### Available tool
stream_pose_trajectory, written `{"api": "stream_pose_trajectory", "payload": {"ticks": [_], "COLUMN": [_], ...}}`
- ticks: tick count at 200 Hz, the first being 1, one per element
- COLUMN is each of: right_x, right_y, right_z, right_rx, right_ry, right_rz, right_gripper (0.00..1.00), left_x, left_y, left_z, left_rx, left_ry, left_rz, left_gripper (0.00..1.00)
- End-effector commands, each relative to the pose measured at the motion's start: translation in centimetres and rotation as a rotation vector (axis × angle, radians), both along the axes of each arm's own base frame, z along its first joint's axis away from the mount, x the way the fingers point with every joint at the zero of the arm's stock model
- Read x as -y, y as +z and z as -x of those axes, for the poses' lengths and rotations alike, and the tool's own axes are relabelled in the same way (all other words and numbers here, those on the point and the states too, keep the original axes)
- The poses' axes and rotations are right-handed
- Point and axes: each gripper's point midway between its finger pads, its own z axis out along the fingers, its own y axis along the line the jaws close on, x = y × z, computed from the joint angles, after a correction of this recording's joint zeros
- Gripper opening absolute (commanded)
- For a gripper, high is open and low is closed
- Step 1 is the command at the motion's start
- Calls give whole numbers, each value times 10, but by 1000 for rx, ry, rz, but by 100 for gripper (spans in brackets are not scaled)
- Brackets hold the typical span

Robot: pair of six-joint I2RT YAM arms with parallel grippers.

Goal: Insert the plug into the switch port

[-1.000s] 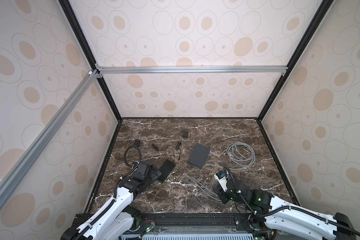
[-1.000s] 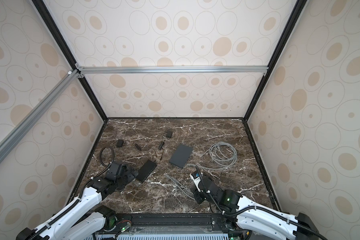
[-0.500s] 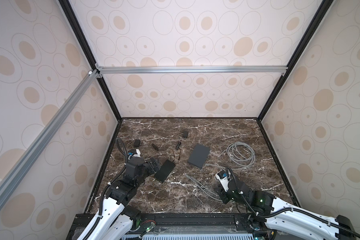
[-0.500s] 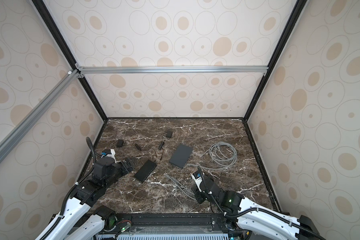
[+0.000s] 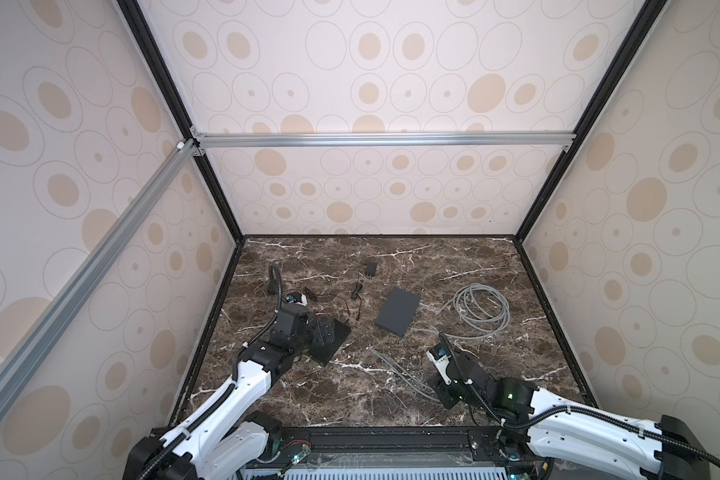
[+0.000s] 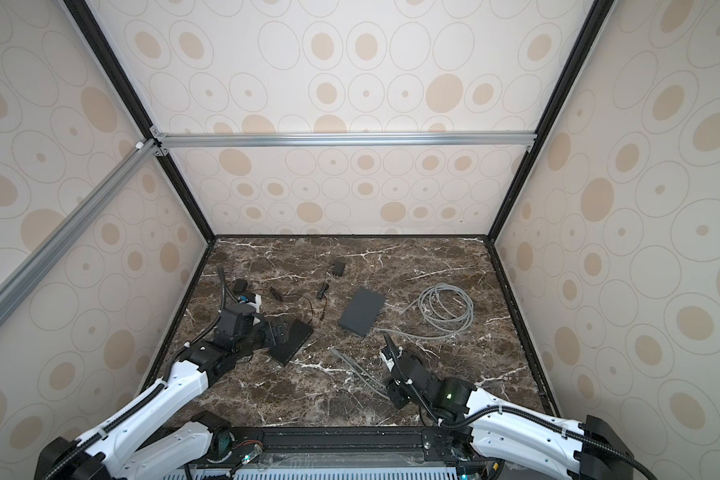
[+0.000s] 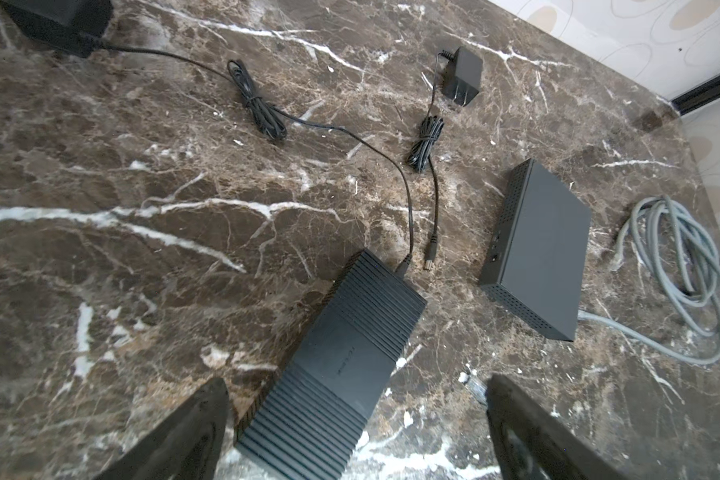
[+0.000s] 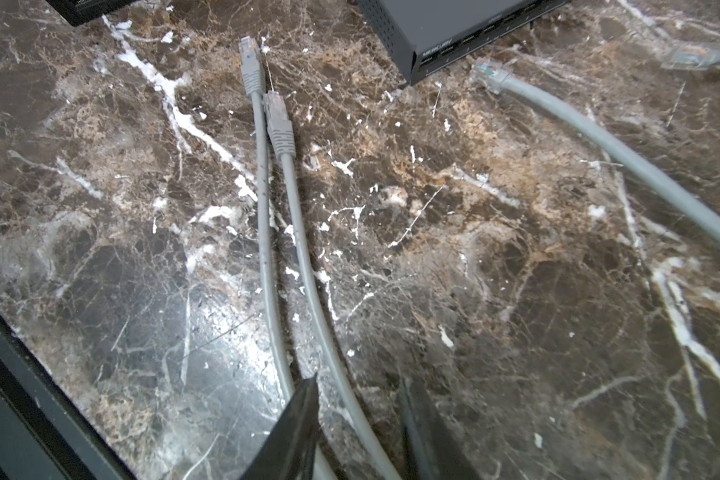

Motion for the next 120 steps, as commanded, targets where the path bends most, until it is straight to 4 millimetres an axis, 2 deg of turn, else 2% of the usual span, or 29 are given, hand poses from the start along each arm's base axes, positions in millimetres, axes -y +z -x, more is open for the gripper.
{"api": "stream_pose_trajectory", "payload": {"ticks": [1,14,37,68,84,120], "right_x": [-4,-2,-1,2,4,10], "right_y": [11,11,11,10,9,13], "right_z": [-4,-6,-10,-12,-13,-15], "right_rx": [20,28,31,25,28,43], "right_ry": [-18,-34,-53,-73,-89,-121], "right_rz": [-29,-29,-12,10,17,1], "right_gripper": [36,37,39,41,41,40], "left_x": [8,9,0,9,6,9], "left_y": [16,14,-1,-14,-17,-19], "left_z": [-23,-32,-45,-44,-42,-38], "left_rx": [121,128,58,16,-4,-17], "left_ry": [-31,-30,-13,-43,-34,-45], "left_rz": [-1,-26,-138,-99,-109,-85], "left_gripper": [95,95,93,88,88,93]}}
